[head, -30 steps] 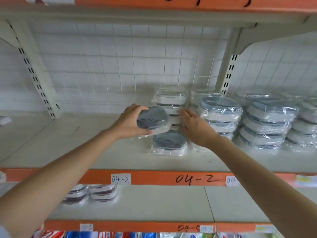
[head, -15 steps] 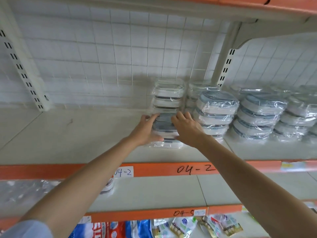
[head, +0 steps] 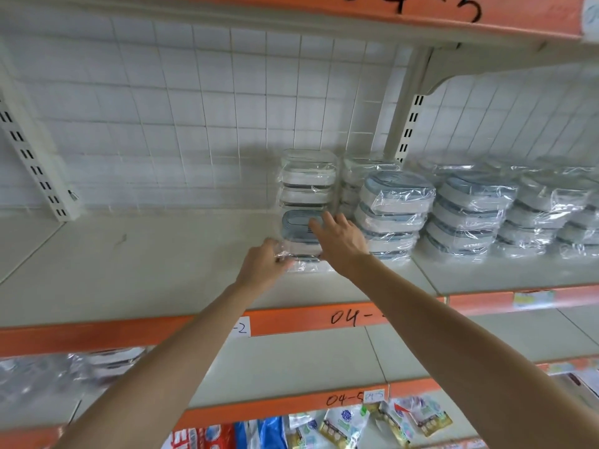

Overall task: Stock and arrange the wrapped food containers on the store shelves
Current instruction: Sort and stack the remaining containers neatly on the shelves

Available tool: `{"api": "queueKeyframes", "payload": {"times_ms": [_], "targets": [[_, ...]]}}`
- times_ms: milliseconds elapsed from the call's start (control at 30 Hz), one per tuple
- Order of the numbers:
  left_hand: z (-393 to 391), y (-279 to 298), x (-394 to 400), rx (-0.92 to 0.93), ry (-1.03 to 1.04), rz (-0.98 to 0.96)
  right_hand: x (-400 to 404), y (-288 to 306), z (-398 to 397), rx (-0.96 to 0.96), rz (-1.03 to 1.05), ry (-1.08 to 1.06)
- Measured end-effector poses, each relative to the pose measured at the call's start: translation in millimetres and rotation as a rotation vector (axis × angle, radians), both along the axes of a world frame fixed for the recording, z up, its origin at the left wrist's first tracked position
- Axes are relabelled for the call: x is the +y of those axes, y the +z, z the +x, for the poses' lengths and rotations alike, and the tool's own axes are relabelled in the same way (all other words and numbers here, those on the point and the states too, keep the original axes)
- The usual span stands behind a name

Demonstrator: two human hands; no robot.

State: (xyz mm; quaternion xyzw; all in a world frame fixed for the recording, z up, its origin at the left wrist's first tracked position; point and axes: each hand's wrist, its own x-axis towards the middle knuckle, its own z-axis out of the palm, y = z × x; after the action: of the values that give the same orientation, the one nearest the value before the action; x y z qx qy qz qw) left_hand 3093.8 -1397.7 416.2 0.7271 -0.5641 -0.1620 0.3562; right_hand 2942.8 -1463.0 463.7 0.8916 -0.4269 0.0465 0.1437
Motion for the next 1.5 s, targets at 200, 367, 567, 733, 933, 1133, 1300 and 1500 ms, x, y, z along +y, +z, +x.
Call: {"api": "queueKeyframes", "payload": {"times_ms": [200, 367, 567, 733, 933, 1133, 1300, 1500], "targets": [[28, 17, 18, -0.325, -0.086, 0.029, -6, 4, 0, 0.035, 0.052, -0.004], [39, 28, 41, -0.543, -0.099, 0.246, 19, 9, 1, -0.063, -0.016, 0.241], [27, 12, 89, -0.747, -0.062, 0.185, 53, -34, 8, -0.039, 0.099, 0.643], [27, 7, 129, -0.759, -0.066, 0.256, 75, -49, 7, -0.03, 0.14, 0.618], [24, 1, 176, -0.813, -0.057, 0.169, 111, -49, 0, -0.036, 0.121, 0.583], [29, -35, 268, -0.769, -0.093, 0.299, 202, -92, 9, 0.183, 0.281, 0.562], [27, -44, 292, -0.738, -0.087, 0.3, 223, -102, -7, 0.176, 0.325, 0.493], [21, -65, 273, -0.677, -0.166, 0.327, 205, -114, -6, 0.159, 0.383, 0.405]]}}
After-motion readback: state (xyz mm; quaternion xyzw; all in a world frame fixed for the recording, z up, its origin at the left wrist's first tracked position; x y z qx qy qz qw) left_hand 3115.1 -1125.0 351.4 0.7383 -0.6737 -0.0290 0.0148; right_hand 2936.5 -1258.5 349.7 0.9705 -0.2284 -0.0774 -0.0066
